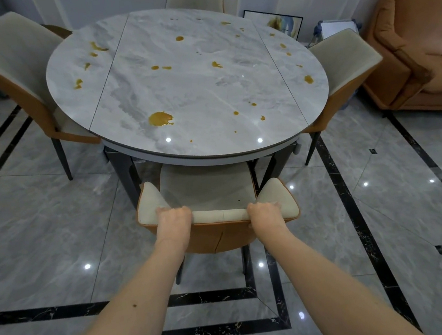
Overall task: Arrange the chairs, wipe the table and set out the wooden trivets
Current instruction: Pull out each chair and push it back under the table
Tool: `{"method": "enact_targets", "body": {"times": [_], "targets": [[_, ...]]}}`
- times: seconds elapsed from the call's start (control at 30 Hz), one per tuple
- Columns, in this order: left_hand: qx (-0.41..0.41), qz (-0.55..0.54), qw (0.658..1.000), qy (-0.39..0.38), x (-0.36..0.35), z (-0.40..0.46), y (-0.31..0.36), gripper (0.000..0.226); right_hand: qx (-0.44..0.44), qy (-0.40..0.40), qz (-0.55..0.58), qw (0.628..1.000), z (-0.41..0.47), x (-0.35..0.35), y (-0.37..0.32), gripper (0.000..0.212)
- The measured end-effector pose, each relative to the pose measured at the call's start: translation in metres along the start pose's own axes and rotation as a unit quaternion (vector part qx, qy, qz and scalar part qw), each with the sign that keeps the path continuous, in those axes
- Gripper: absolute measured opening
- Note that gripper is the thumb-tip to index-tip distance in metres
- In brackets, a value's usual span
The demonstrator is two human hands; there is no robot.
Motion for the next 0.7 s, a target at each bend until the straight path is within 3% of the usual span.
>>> {"method": "enact_targets", "body": {"times": [0.7], "targets": [[-0.018, 0.021, 0.999, -0.023, 0.0087, -0.0039, 0.0063, 0.026, 0.009, -0.004, -0.015, 1.0, 0.0018, 0.0, 0.0027, 0.035]]}}
Point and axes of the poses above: each hand's wrist, its own z-axis towards the middle knuckle, its own x-axis out of the back of the hand, y = z × x, the point moved 6 cm from there along z, towards the middle knuckle, and after that the axes turned 3 degrees about -x, right-handed, at the moved point
